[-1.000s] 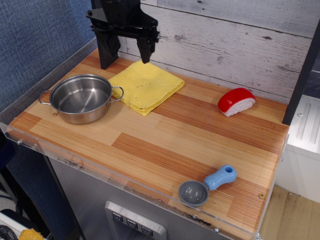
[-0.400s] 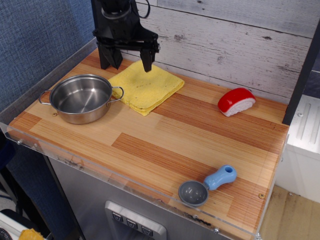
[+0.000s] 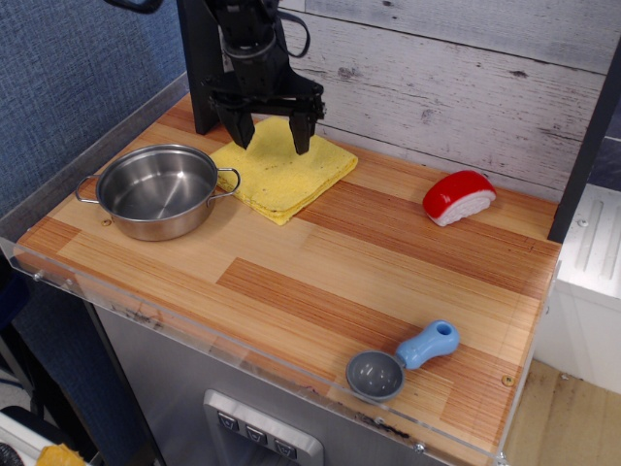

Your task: Move the yellow cloth to the left side of the spoon.

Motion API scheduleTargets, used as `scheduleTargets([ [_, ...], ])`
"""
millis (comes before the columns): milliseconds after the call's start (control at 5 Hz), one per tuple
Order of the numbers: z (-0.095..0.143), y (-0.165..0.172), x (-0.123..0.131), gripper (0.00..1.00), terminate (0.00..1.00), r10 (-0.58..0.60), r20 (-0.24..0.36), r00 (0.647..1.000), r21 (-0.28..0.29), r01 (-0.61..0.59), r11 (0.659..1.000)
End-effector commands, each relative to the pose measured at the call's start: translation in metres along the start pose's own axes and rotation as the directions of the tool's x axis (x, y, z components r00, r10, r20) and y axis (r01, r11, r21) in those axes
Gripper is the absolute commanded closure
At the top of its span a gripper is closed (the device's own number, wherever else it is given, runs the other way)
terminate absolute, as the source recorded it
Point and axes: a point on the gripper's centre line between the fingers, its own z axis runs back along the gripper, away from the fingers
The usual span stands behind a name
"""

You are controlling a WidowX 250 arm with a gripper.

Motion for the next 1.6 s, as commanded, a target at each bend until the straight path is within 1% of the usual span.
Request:
scheduleTargets([
  [0, -0.005, 0.0, 0.017, 0.0, 0.0, -0.01, 0.053, 0.999, 0.023, 0.009, 1.0],
  [200, -0.009, -0.004, 0.011, 0.0, 0.0, -0.014, 0.038, 0.999, 0.015, 0.013, 1.0],
  [600, -0.017, -0.033, -0.011, 0.0, 0.0, -0.011, -0.05, 0.999, -0.052, 0.009, 0.999],
  [800, -0.017, -0.055, -0.016, 0.0, 0.0, -0.067, -0.052, 0.996, -0.066, 0.064, 0.996],
  [1000, -0.012, -0.079, -0.021, 0.0, 0.0, -0.14, -0.046, 0.989, -0.08, 0.136, 0.987],
  [1200, -0.005, -0.101, -0.032, 0.0, 0.0, -0.197, -0.044, 0.98, -0.101, 0.191, 0.976],
  [1400, 0.001, -0.123, -0.052, 0.0, 0.0, -0.253, -0.048, 0.966, -0.117, 0.246, 0.962],
])
